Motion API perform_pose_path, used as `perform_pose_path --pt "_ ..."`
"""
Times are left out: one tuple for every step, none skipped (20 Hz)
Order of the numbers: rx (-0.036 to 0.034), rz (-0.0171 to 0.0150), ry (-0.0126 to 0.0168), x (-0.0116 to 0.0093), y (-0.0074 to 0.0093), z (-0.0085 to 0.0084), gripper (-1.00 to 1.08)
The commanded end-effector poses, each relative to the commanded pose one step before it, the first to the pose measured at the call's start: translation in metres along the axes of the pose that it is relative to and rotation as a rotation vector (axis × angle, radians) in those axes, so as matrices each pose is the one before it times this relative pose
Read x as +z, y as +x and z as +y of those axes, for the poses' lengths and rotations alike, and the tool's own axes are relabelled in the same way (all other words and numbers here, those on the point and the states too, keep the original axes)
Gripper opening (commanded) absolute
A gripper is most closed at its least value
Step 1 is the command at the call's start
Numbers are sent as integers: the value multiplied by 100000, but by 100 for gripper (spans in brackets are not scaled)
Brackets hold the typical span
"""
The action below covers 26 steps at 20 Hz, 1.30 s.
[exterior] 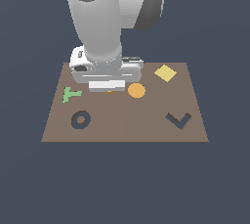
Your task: Insert a designated object into the corresponding slot on a board.
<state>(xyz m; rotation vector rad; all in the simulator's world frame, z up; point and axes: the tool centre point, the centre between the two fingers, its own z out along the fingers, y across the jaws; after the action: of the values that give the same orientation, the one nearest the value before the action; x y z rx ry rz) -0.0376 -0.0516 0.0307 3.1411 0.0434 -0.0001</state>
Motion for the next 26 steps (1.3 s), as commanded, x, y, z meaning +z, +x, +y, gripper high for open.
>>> perform_pose_path --pt "-50 -8 8 91 17 -26 -100" --pt "0 0 0 0 0 0 -100" --pt "0 0 0 0 0 0 -100" --pt "0 0 0 0 0 0 -100" --pt "0 0 0 -87 -29 0 -100" --pt "0 0 0 -9 -3 -1 -100" --pt "0 0 0 0 -6 43 -100" --pt "-218 -11 1 6 -2 3 -100" --pt "-324 1 0 -2 -6 28 -100" --pt "-458 1 0 -2 -8 37 -100" --pt "-586 1 -1 -3 -10 49 -100" --pt "-714 1 -1 -4 -12 61 -100" --pt "-849 1 -1 -4 -14 70 -100" --pt "-977 2 -1 -5 -17 82 -100" --pt "-1107 2 -1 -6 -19 92 -100" --pt "-1237 2 -1 -6 -21 103 -100" --pt "-1367 2 -1 -7 -23 114 -100" --pt "-1499 2 -2 -8 -25 124 -100" --pt "-1627 2 -2 -8 -27 136 -100" --pt "-1756 3 -2 -9 -30 147 -100" --pt "-1886 3 -2 -10 -32 158 -100" --pt "-2017 3 -2 -10 -34 169 -100" --pt "-2146 3 -3 -11 -36 180 -100" --pt "-2276 3 -3 -11 -38 192 -100" --pt "-2407 3 -3 -12 -40 202 -100" --pt "-2536 3 -3 -13 -42 214 -100"
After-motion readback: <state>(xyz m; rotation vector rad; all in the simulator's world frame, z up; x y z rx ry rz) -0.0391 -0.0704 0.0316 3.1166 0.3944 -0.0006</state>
